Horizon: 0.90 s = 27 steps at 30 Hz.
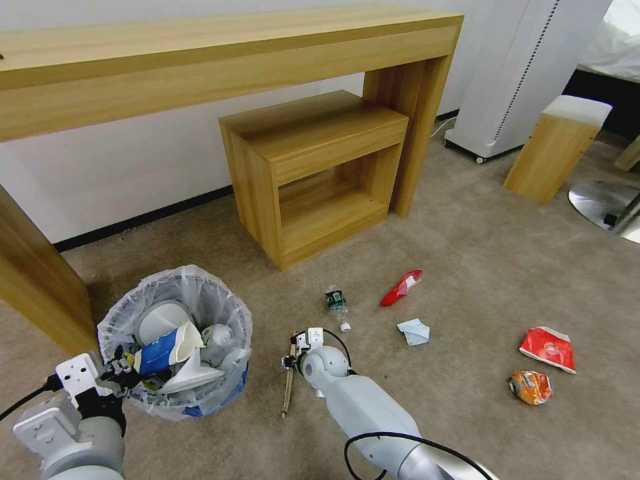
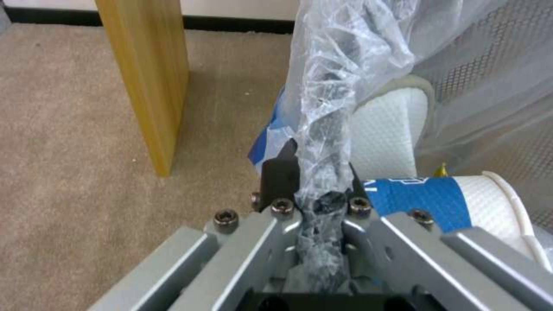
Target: Pick up the trash bin and place the garbage on the floor into it.
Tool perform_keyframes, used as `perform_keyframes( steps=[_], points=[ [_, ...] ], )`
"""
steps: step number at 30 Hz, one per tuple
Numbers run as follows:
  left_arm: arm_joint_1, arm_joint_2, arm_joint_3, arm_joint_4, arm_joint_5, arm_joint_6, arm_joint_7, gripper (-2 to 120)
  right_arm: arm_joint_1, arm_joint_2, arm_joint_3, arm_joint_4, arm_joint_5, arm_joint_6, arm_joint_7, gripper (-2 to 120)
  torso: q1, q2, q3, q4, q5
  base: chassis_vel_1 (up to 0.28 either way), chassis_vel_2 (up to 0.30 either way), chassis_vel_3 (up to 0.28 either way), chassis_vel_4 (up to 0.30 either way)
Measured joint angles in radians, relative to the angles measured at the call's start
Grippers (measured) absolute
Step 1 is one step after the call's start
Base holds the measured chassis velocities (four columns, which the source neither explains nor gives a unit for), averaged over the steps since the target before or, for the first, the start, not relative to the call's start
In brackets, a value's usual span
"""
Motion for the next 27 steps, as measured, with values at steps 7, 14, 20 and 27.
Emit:
perform_keyframes(
  steps=[7,14,20,27],
  points=[
    [-0.001,-0.004,0.004,0.0,0.006,-0.002,0.0,1,0.005,0.0,-0.001,-0.023,-0.031,0.01,-0.021,11,0.0,0.0,0.0,0.0,0.0,0.0,0.0,0.0,0.0],
    [-0.002,-0.008,0.013,0.0,0.014,-0.005,0.001,1,-0.002,0.0,0.005,-0.017,-0.043,0.013,-0.032,7,0.0,0.0,0.0,0.0,0.0,0.0,0.0,0.0,0.0],
    [0.0,-0.006,0.012,0.0,0.015,-0.005,0.002,1,-0.028,0.0,-0.002,0.041,-0.028,0.011,-0.032,0,0.0,0.0,0.0,0.0,0.0,0.0,0.0,0.0,0.0],
    [0.001,-0.002,0.008,0.0,0.011,-0.006,0.002,1,-0.062,0.0,-0.025,0.173,0.019,0.004,-0.025,0,0.0,0.0,0.0,0.0001,0.0001,0.0,0.0,0.0,0.0]
  ],
)
